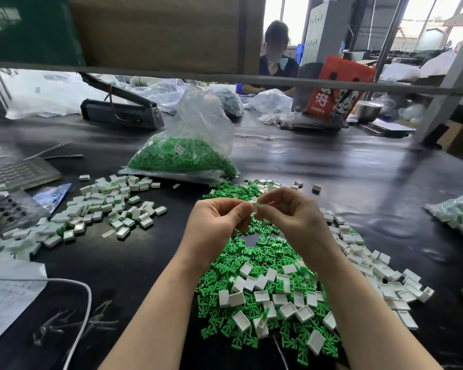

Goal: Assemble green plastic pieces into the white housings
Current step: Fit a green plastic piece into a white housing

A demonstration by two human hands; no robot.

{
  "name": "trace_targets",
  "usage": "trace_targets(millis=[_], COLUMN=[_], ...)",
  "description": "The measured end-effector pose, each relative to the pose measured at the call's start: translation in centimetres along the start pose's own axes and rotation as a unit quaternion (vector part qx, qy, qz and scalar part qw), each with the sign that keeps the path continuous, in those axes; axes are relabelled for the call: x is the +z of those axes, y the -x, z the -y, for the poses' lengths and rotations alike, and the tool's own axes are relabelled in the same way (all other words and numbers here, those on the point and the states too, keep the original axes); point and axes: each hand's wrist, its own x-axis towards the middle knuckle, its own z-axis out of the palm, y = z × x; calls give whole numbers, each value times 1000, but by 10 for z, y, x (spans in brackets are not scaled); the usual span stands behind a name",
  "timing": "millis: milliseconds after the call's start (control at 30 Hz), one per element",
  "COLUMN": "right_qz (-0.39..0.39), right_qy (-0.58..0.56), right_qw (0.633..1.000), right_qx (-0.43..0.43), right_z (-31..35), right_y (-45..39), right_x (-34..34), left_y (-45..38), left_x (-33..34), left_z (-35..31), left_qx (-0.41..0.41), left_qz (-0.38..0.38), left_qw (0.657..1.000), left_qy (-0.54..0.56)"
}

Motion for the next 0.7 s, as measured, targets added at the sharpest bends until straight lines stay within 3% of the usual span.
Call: trace_targets(millis=[100, 300, 567, 700], right_qz=[39, 107, 138, 142], right_qy=[115, 277, 235, 159], right_qw=[992, 955, 962, 976], right_qx=[33, 10, 22, 49], right_z=[-3, -7, -9, -9], right_y=[0, 1, 3, 3], right_x=[-3, -1, 3, 1], left_y=[-2, -4, -3, -5], left_x=[-3, -7, -11, -12], left_z=[3, 7, 6, 8], left_qx=[1, 22, 30, 17], left_qz=[24, 59, 60, 80], left_qw=[999, 978, 973, 978], left_qy=[-43, -198, -222, -193])
